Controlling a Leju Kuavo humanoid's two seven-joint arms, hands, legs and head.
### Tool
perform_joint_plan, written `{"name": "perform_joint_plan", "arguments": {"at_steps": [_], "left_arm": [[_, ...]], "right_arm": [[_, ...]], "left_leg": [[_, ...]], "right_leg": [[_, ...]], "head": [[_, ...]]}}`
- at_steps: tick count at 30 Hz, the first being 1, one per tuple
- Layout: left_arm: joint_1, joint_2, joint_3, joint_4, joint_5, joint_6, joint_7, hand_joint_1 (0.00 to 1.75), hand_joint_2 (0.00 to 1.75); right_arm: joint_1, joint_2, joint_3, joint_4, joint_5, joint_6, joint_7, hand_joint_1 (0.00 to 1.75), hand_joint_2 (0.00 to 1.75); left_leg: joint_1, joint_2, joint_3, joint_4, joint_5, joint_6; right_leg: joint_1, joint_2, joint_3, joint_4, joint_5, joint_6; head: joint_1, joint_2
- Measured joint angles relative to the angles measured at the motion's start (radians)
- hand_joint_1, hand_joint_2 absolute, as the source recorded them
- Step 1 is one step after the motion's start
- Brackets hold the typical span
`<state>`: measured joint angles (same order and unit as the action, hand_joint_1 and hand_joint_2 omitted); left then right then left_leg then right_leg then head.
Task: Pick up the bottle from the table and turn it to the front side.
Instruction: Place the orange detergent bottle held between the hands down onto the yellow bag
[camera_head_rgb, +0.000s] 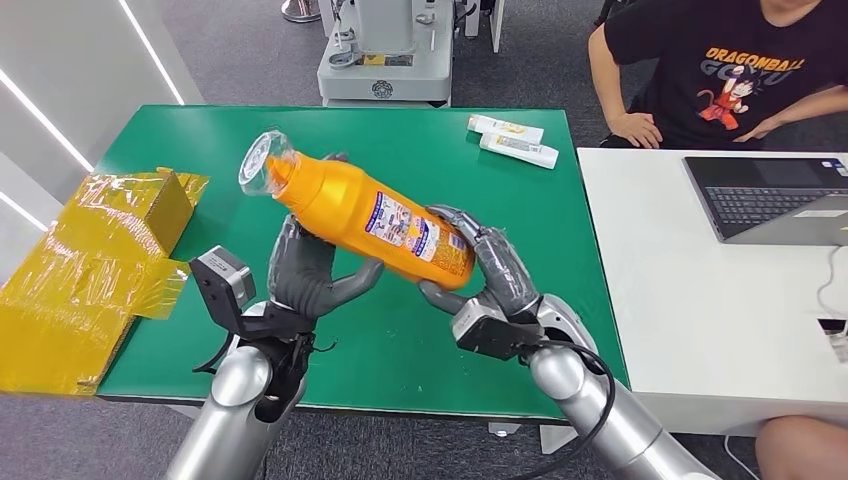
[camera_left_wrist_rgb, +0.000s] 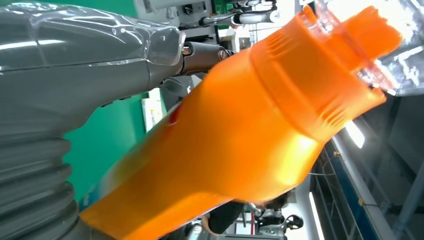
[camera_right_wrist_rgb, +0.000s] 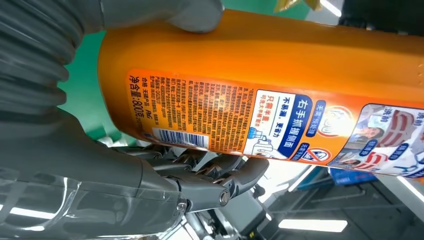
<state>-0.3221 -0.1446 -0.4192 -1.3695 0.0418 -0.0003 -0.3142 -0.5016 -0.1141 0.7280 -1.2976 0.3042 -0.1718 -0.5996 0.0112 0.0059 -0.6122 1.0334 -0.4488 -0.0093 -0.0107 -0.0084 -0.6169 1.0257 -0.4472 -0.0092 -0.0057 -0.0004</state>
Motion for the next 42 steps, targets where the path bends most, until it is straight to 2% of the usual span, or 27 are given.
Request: {"name": "perform_joint_plan", "arguments": {"at_steps": [12,13,14,16,17,18,27,28,31,32,38,42], "left_arm": [[-0.012,0.001,0.000,0.055,0.038,0.003,-0.003,0.00,1.75],[-0.013,0.001,0.000,0.058,0.039,0.004,-0.003,0.05,1.75],[-0.013,0.001,0.000,0.062,0.040,0.004,-0.003,0.21,1.75],[-0.014,0.001,-0.001,0.067,0.040,0.005,-0.003,1.09,1.75],[-0.014,0.002,-0.002,0.069,0.040,0.005,-0.003,1.47,1.75],[-0.014,0.002,-0.004,0.071,0.041,0.006,-0.003,1.75,1.75],[-0.014,0.003,-0.011,0.097,0.047,0.014,-0.005,1.75,1.75],[-0.014,0.003,-0.011,0.099,0.047,0.016,-0.006,1.75,1.75],[-0.014,0.003,-0.011,0.104,0.049,0.021,-0.008,1.75,1.75],[-0.014,0.003,-0.011,0.106,0.049,0.024,-0.009,1.75,1.75],[-0.014,0.003,-0.015,0.114,0.051,0.030,-0.011,1.75,1.75],[-0.014,0.003,-0.016,0.114,0.052,0.043,-0.012,1.75,1.75]], "right_arm": [[-0.022,0.013,0.025,0.078,0.019,0.046,-0.011,1.75,1.75],[-0.026,0.013,0.027,0.083,0.019,0.048,-0.011,1.75,1.75],[-0.028,0.013,0.028,0.088,0.019,0.049,-0.011,1.75,1.75],[-0.033,0.013,0.030,0.097,0.019,0.051,-0.012,1.75,1.75],[-0.034,0.013,0.031,0.101,0.018,0.051,-0.012,1.75,1.75],[-0.034,0.013,0.031,0.104,0.016,0.050,-0.013,1.75,1.75],[-0.032,0.013,0.034,0.123,0.010,0.032,-0.019,1.73,1.75],[-0.030,0.013,0.035,0.123,0.010,0.031,-0.019,1.64,1.75],[-0.026,0.013,0.037,0.124,0.010,0.026,-0.019,0.35,1.75],[-0.024,0.013,0.038,0.124,0.009,0.022,-0.019,0.00,1.75],[-0.019,0.013,0.044,0.123,0.007,-0.008,-0.015,0.00,1.75],[-0.010,0.013,0.043,0.105,0.009,-0.074,0.009,0.00,1.75]], "left_leg": [[0.000,0.000,0.000,0.000,0.000,0.000],[0.000,0.000,0.000,0.000,0.000,0.000],[0.000,0.000,0.000,0.000,0.000,0.000],[0.000,0.000,0.000,0.000,0.000,0.000],[0.000,0.000,0.000,0.000,0.000,0.000],[0.000,0.000,0.000,0.000,0.000,0.000],[0.000,0.000,0.000,0.000,0.000,0.000],[0.000,0.000,0.000,0.000,0.000,0.000],[0.000,0.000,0.000,0.000,0.000,0.000],[0.000,0.000,0.000,0.000,0.000,0.000],[0.000,0.000,0.000,0.000,0.000,0.000],[0.000,0.000,0.000,0.000,0.000,0.000]], "right_leg": [[0.000,0.000,0.000,0.000,0.000,0.000],[0.000,0.000,0.000,0.000,0.000,0.000],[0.000,0.000,0.000,0.000,0.000,0.000],[0.000,0.000,0.000,0.000,0.000,0.000],[0.000,0.000,0.000,0.000,0.000,0.000],[0.000,0.000,0.000,0.000,0.000,0.000],[0.000,0.000,0.000,0.000,0.000,0.000],[0.000,0.000,0.000,0.000,0.000,0.000],[0.000,0.000,0.000,0.000,0.000,0.000],[0.000,0.000,0.000,0.000,0.000,0.000],[0.000,0.000,0.000,0.000,0.000,0.000],[0.000,0.000,0.000,0.000,0.000,0.000]], "head": [[0.000,0.000],[0.000,0.000],[0.000,0.000],[0.000,0.000],[0.000,0.000],[0.000,0.000],[0.000,0.000],[0.000,0.000],[0.000,0.000],[0.000,0.000],[0.000,0.000],[0.000,0.000]]}}
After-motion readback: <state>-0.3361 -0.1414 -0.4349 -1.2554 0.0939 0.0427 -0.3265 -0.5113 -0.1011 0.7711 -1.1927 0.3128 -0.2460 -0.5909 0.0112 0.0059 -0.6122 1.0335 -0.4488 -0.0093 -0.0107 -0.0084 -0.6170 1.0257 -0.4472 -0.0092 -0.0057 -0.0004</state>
